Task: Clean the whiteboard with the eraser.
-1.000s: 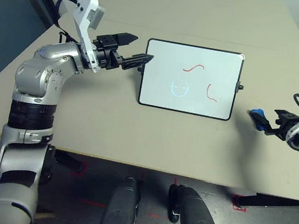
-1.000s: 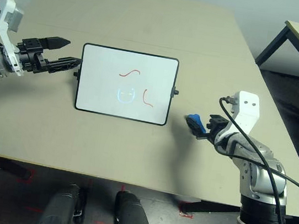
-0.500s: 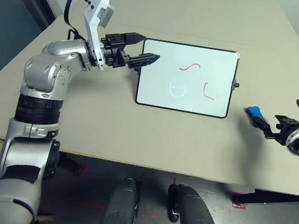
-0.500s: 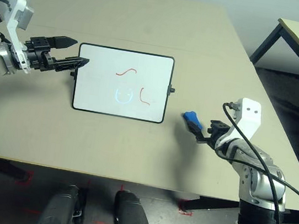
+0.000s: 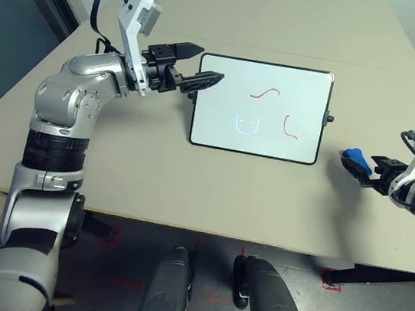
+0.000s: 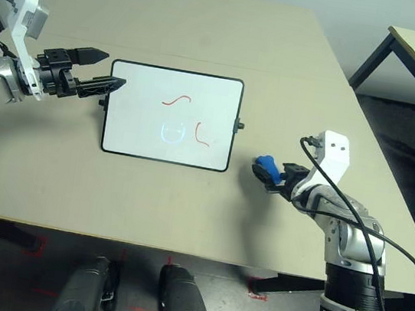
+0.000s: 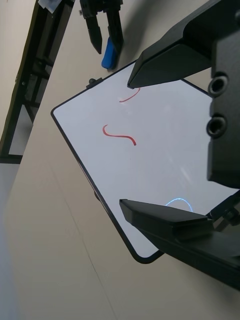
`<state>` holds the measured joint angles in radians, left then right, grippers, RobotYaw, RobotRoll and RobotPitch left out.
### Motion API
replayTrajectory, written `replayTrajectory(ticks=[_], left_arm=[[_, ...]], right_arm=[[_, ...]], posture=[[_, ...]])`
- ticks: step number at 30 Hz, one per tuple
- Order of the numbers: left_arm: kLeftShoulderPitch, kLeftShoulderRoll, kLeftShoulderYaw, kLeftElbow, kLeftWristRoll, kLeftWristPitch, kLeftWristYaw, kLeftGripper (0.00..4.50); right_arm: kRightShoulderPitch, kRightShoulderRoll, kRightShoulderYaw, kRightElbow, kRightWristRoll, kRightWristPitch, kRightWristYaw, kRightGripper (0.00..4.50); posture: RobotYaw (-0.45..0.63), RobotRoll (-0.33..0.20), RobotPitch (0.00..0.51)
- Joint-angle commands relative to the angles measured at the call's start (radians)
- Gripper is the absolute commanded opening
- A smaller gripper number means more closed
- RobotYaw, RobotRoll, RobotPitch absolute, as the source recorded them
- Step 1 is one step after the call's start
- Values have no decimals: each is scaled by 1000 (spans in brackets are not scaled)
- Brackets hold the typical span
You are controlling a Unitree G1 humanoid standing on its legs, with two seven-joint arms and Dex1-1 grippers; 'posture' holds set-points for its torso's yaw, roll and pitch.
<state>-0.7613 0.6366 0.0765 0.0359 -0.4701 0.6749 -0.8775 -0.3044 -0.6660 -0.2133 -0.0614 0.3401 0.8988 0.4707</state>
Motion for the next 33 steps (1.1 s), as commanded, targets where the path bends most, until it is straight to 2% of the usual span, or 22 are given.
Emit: replayTrajectory(ticks=[1, 2, 4, 13, 15, 19, 26, 29, 33], left_arm=[[9, 11, 6, -24, -8, 13, 2, 4500], [9, 10, 6, -25, -8, 14, 4, 4500], [9, 8, 5, -28, -10, 16, 7, 4500], [-4, 1, -2, -7, -5, 6, 5, 4500], [-9, 1, -3, -2, -4, 5, 5, 4500], [-13, 3, -3, 7, -2, 2, 3, 4500], [-9, 6, 0, 8, 0, -1, 6, 4500], [-6, 3, 0, 6, 1, -4, 9, 4500], [-3, 1, 1, 7, 2, -8, 12, 4500]], right_arm=[[1, -8, 12, 7, -7, 19, 2, 4470], [1, -8, 12, 9, -9, 21, 1, 4470], [1, -9, 14, 8, -10, 30, -1, 3889], [7, -8, 33, 7, -10, 66, 6, 959], [0, -6, 35, 14, -13, 68, 3, 550], [-11, -6, 37, 25, -17, 68, 2, 21], [-27, -5, 34, 34, -26, 74, -3, 21], [-43, -6, 25, 36, -34, 74, -11, 623], [-72, -10, 3, 24, -34, 100, -33, 1984]], posture=[[-39, 0, 133], [-39, 0, 134], [-42, 0, 136], [-43, 0, 142], [-41, 0, 144], [-37, 0, 146], [-36, 0, 146], [-36, 0, 146], [-37, 0, 146]])
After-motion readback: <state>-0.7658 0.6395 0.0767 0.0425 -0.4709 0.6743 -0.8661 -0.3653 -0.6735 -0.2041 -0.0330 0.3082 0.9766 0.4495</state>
